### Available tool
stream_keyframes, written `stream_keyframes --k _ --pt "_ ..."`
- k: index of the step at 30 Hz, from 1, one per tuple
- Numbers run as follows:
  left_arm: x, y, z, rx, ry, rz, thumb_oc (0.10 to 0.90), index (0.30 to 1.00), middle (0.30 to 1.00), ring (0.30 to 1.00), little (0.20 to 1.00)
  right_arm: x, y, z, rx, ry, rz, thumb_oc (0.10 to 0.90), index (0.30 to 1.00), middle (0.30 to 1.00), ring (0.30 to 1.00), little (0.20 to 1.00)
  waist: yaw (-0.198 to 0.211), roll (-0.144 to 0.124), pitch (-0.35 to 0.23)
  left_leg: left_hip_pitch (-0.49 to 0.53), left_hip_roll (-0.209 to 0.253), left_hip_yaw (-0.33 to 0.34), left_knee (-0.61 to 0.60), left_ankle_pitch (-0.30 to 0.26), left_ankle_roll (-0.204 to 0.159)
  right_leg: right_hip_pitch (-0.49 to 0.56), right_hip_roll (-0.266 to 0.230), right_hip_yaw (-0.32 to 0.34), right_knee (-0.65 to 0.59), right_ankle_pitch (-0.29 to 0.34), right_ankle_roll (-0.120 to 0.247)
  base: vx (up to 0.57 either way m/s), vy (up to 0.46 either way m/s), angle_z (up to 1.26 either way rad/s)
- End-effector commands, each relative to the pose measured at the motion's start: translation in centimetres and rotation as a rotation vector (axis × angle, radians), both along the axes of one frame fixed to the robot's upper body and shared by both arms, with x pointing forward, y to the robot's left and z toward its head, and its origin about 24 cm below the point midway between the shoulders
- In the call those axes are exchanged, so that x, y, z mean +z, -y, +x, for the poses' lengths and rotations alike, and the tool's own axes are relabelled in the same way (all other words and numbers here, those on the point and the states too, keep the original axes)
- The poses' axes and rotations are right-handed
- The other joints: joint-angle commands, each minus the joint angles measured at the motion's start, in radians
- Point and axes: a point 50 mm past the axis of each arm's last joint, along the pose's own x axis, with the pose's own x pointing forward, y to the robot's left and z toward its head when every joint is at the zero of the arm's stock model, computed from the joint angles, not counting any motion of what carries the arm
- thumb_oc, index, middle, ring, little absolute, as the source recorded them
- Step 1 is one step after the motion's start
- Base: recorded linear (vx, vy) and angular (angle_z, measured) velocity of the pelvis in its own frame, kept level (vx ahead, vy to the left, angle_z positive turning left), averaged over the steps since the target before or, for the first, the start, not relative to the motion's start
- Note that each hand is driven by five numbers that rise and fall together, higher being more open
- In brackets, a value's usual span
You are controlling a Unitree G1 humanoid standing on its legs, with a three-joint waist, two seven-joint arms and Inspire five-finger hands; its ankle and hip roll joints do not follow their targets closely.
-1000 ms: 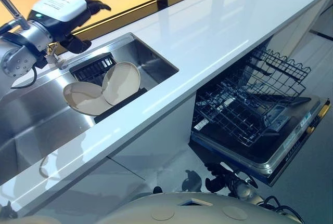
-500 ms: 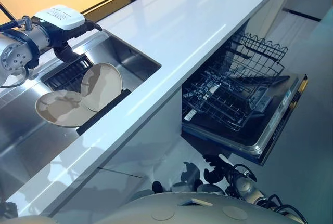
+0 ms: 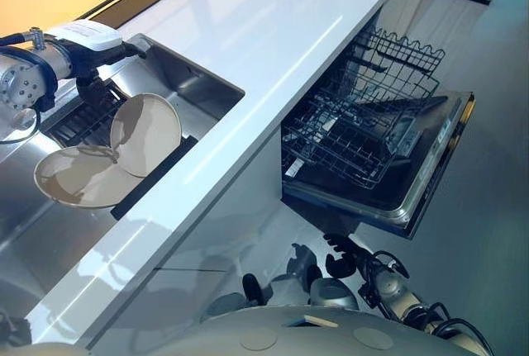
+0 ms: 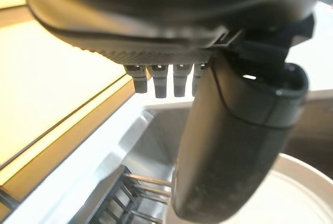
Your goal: Pick up plates and place into dishwasher.
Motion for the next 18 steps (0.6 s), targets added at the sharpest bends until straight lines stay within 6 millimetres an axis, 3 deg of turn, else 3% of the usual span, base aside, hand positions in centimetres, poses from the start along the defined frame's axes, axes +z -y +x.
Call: stream_keyframes --k 1,18 --pt "8.6 -0.7 0.1 0.087 0.299 -0.123 0.8 0.9 0.9 0.9 0.9 -0.4 3.0 -3.7 0.011 -0.117 -0.096 0.8 0.9 0.9 0.9 0.9 -0.022 0.029 -0.02 -0.005 -0.092 0.016 0.101 -0.179 0.082 -0.123 -0.004 0.015 0.126 0.007 0.123 0.0 0.022 -0.09" --pt "7.1 0.5 1.7 0.087 0.273 -0.216 0.8 0.9 0.9 0.9 0.9 -0.3 3.3 -3.5 0.009 -0.102 -0.105 0.8 0.9 0.9 0.9 0.9 -0.05 0.025 0.01 -0.028 -0.104 0.034 0.129 -0.189 0.086 -0.158 -0.014 0.035 0.136 0.023 0.124 0.01 0.006 -0.05"
